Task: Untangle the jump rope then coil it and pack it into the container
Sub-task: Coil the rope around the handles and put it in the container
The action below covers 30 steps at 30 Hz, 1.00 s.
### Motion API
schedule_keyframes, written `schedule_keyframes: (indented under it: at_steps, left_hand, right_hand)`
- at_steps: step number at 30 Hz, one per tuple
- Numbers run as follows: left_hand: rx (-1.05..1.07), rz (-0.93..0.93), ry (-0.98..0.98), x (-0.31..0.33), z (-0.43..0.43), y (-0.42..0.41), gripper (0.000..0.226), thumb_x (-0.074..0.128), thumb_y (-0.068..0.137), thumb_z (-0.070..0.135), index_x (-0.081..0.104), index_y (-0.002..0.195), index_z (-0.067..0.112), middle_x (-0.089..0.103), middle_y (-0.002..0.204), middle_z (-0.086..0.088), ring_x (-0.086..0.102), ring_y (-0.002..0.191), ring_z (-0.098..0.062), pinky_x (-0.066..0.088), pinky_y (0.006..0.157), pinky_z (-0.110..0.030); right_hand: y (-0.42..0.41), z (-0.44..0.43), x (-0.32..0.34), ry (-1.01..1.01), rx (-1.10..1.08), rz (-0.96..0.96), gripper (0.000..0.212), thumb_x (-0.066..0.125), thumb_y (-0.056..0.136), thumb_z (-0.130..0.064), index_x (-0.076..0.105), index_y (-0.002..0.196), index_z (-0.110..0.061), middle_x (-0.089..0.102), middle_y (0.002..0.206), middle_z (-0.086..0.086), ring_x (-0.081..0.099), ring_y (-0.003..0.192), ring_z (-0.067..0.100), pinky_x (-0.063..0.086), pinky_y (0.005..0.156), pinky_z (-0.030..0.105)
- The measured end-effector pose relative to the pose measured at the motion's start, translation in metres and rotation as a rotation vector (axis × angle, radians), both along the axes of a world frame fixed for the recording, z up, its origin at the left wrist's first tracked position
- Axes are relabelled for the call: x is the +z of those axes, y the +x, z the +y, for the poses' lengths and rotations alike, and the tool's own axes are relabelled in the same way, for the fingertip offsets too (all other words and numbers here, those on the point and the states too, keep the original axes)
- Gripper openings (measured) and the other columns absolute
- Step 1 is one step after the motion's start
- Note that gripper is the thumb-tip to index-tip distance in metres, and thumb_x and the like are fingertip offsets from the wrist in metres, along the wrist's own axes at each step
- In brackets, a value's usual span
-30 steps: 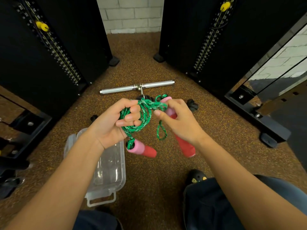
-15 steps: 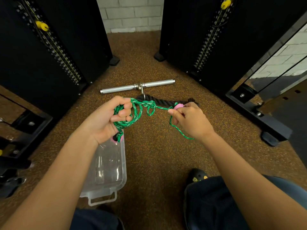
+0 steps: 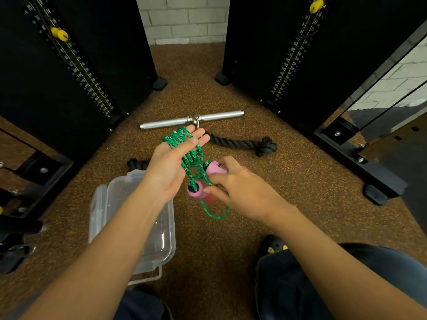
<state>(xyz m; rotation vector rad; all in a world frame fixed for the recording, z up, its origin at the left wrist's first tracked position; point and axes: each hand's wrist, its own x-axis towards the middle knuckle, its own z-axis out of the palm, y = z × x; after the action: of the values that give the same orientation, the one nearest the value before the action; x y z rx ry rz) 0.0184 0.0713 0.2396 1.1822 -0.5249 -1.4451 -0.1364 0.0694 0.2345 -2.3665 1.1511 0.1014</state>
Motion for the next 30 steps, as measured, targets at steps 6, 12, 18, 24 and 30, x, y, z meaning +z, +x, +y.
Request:
schedule_keyframes:
  at_steps: [6, 12, 18, 24, 30]
  left_hand:
    - [-0.194, -0.659, -0.096, -0.012, 0.003, 0.002, 0.022, 0.052, 0.093, 0.017, 0.06, 0.107, 0.032, 0.059, 0.106, 0.024, 0.057, 0.105, 0.0, 0.042, 0.101, -0.029]
    - [-0.364, -1.051, -0.154, -0.019, 0.007, 0.003, 0.034, 0.047, 0.093, 0.038, 0.053, 0.066, 0.019, 0.057, 0.062, -0.01, 0.048, 0.055, -0.006, 0.034, 0.055, -0.02]
    - [-0.59, -0.867, -0.118, -0.007, 0.011, -0.001, 0.055, 0.044, 0.086, 0.06, 0.068, 0.066, 0.015, 0.068, 0.062, 0.0, 0.062, 0.06, -0.007, 0.048, 0.074, -0.024]
    - [-0.366, -0.762, -0.116, 0.0, 0.006, 0.002, 0.023, 0.06, 0.085, 0.029, 0.067, 0.078, 0.009, 0.063, 0.053, 0.008, 0.056, 0.05, -0.003, 0.046, 0.057, -0.013]
    - [-0.173, -0.904, -0.106, 0.004, 0.008, 0.015, 0.023, 0.056, 0.088, 0.033, 0.068, 0.074, 0.02, 0.07, 0.07, 0.003, 0.066, 0.067, -0.007, 0.051, 0.073, -0.023]
  right_hand:
    - [-0.004, 0.003, 0.016, -0.162, 0.015, -0.113, 0.033, 0.049, 0.091, -0.043, 0.059, 0.114, -0.021, 0.035, 0.132, 0.005, 0.046, 0.115, 0.022, 0.046, 0.093, 0.035]
    - [-0.015, -0.008, 0.02, -0.353, -0.137, -0.315, 0.02, 0.068, 0.081, -0.035, 0.067, 0.088, -0.017, 0.048, 0.124, 0.011, 0.054, 0.106, 0.027, 0.054, 0.078, 0.039]
    - [-0.028, -0.025, 0.027, -0.414, -0.209, -0.373, 0.03, 0.065, 0.077, -0.047, 0.067, 0.082, -0.017, 0.047, 0.124, 0.006, 0.047, 0.108, 0.018, 0.044, 0.074, 0.029]
    - [-0.035, -0.037, 0.023, -0.371, -0.334, -0.37, 0.038, 0.061, 0.073, -0.055, 0.063, 0.08, -0.017, 0.042, 0.128, 0.003, 0.045, 0.117, 0.02, 0.047, 0.083, 0.037]
    - [-0.042, -0.039, 0.026, -0.16, -0.347, -0.244, 0.04, 0.05, 0.079, -0.058, 0.067, 0.098, -0.028, 0.039, 0.126, 0.002, 0.044, 0.118, 0.019, 0.043, 0.095, 0.038]
